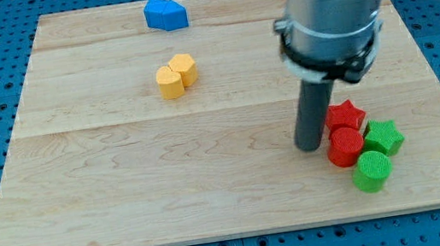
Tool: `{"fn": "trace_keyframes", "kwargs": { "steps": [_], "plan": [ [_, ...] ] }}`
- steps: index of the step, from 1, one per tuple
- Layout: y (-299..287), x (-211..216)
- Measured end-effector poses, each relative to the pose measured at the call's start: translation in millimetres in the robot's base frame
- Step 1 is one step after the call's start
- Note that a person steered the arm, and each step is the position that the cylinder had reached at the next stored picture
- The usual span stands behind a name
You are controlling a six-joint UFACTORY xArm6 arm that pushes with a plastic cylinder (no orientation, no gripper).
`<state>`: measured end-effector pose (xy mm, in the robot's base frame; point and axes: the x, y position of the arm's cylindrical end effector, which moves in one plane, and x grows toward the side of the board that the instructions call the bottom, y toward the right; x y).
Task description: Drag the green circle into the red circle
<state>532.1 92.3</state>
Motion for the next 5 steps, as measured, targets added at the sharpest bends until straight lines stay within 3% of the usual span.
{"fn": "trace_keyframes", "kwargs": {
  "steps": [1, 2, 3, 4, 5],
  "plan": [
    [-5, 49],
    [36, 85],
    [83, 78],
    [38, 52],
    [37, 59]
  ]
}}
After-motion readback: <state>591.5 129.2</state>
